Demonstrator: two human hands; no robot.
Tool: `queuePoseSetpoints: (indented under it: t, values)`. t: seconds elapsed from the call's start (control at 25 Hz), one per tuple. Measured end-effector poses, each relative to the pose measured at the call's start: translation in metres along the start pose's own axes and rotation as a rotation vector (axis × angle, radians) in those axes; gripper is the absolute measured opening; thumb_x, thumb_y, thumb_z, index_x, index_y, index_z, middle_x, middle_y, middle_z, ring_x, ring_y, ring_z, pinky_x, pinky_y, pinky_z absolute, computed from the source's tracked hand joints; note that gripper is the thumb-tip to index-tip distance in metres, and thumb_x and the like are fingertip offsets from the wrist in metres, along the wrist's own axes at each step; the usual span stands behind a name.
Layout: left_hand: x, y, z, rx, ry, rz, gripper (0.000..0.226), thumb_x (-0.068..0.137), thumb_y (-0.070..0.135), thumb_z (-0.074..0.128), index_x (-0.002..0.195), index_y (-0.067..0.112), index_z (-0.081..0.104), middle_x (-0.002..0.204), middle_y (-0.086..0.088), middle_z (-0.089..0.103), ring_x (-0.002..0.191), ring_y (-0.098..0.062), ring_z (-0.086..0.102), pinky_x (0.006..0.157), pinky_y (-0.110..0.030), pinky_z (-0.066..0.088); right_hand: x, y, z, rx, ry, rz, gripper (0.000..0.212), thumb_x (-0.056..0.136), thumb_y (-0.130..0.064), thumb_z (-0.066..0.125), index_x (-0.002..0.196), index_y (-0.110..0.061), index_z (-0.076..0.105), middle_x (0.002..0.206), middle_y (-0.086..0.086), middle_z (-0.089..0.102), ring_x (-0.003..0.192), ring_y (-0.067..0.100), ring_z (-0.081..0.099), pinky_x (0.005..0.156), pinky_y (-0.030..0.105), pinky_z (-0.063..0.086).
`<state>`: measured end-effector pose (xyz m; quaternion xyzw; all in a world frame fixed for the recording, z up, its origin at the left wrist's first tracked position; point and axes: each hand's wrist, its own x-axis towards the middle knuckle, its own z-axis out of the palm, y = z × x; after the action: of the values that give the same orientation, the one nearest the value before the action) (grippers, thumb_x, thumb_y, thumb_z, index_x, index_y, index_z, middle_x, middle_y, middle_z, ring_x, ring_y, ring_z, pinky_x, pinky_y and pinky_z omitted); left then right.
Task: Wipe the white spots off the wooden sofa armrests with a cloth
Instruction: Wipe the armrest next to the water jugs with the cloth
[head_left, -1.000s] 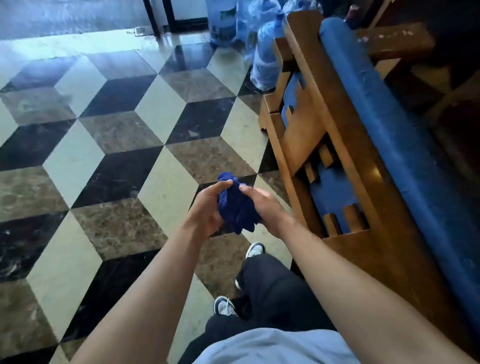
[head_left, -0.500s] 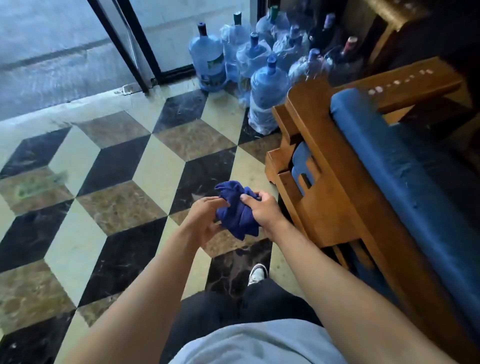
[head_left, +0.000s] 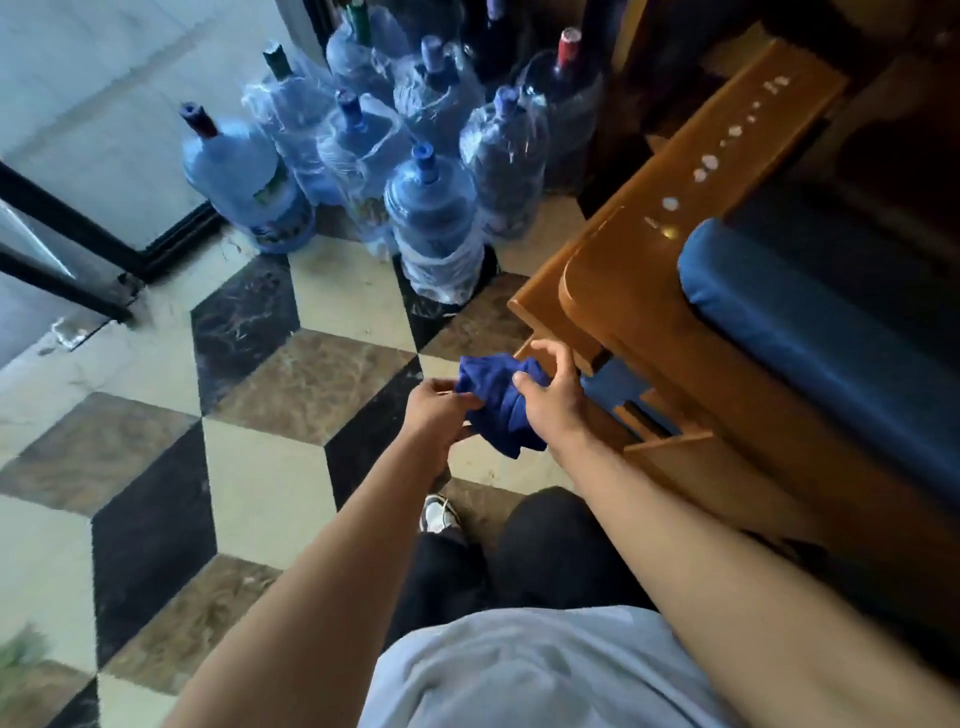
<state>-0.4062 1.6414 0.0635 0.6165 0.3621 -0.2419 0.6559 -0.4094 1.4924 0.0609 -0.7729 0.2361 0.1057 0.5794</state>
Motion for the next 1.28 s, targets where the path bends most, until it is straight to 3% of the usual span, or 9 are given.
queuePoseSetpoints:
  t: [0.12,0.24,0.36,0.48,0.64,0.92,1.04,1.16,1.28]
  values:
    - [0.046,0.053,0.002,0.226,-0.055,0.003,0.029,0.076,-0.014,0.067,0.100,0.003,0.067,0.084,-0.012,0.070,0.069,-0.023,0.066,0.048,-0.027,0.052,0.028,-0.020,0.025,-0.085,0.129,0.013,0.019,0.094,-0.003,0.058,0.099,-0.019,0.066,0.112,0.001,0.067,0.109,0.021,0.061,0.096,0.027,0.043]
    - [0.095,0.094,0.022,0.361,-0.160,0.008,0.025,0.075,-0.020,0.062,0.091,-0.001,0.064,0.096,-0.025,0.069,0.083,-0.036,0.069,0.065,-0.042,0.060,0.058,-0.034,0.041,-0.192,0.279,-0.027,0.020,0.098,-0.010,0.058,0.112,-0.013,0.072,0.124,0.013,0.064,0.114,0.028,0.061,0.093,0.016,0.038]
    - [0.152,0.130,0.057,0.402,-0.203,0.011,0.029,0.077,-0.024,0.061,0.088,0.002,0.057,0.097,-0.027,0.067,0.087,-0.039,0.069,0.076,-0.051,0.062,0.100,-0.036,0.063,-0.376,0.369,-0.121,0.041,0.095,-0.015,0.065,0.135,-0.009,0.062,0.140,0.022,0.051,0.127,0.037,0.053,0.104,0.039,0.046]
    - [0.205,0.149,0.096,0.435,-0.291,-0.034,0.027,0.080,-0.022,0.061,0.091,0.003,0.059,0.081,-0.017,0.068,0.062,-0.022,0.071,0.053,-0.031,0.061,0.157,-0.032,0.074,-0.514,0.464,0.031,0.063,0.092,-0.021,0.066,0.150,-0.005,0.047,0.156,0.027,0.036,0.143,0.044,0.039,0.115,0.049,0.040]
    - [0.253,0.152,0.135,0.581,-0.406,-0.108,0.028,0.081,-0.016,0.062,0.074,0.010,0.064,0.058,-0.006,0.067,0.048,-0.015,0.066,0.052,-0.030,0.056,0.203,-0.020,0.087,-0.664,0.600,0.307,0.074,0.096,-0.030,0.064,0.157,-0.003,0.033,0.170,0.020,0.012,0.157,0.039,0.011,0.127,0.051,0.018]
    - [0.317,0.169,0.187,0.647,-0.458,-0.202,0.024,0.079,0.003,0.052,0.064,0.016,0.066,0.051,-0.003,0.063,0.042,-0.015,0.058,0.040,-0.024,0.045,0.285,-0.024,0.076,-0.652,0.773,0.537,0.082,0.102,-0.057,0.044,0.162,-0.006,0.020,0.169,0.024,0.013,0.156,0.038,0.017,0.128,0.047,0.017]
    - [0.340,0.187,0.229,0.572,-0.482,-0.303,0.019,0.090,0.022,0.056,0.083,0.015,0.072,0.063,-0.001,0.072,0.053,-0.015,0.066,0.042,-0.025,0.049,0.336,-0.029,0.031,-0.644,0.866,0.546,0.091,0.095,-0.062,0.048,0.161,-0.005,0.020,0.168,0.025,0.014,0.157,0.039,0.013,0.128,0.050,0.015]
    - [0.363,0.207,0.284,0.629,-0.635,-0.297,0.041,0.098,0.043,0.049,0.111,0.010,0.069,0.078,-0.004,0.078,0.067,-0.018,0.072,0.061,-0.037,0.060,0.404,-0.034,-0.034,-0.653,0.988,0.604,0.096,0.087,-0.068,0.048,0.160,-0.008,0.028,0.166,0.024,0.022,0.155,0.041,0.018,0.126,0.055,0.015]
    - [0.378,0.224,0.326,0.706,-0.703,-0.252,0.046,0.100,0.053,0.043,0.108,0.016,0.070,0.088,-0.006,0.078,0.080,-0.023,0.073,0.077,-0.044,0.060,0.457,-0.040,-0.080,-0.617,1.074,0.669,0.103,0.079,-0.074,0.047,0.159,-0.011,0.033,0.165,0.022,0.027,0.154,0.041,0.021,0.125,0.057,0.014]
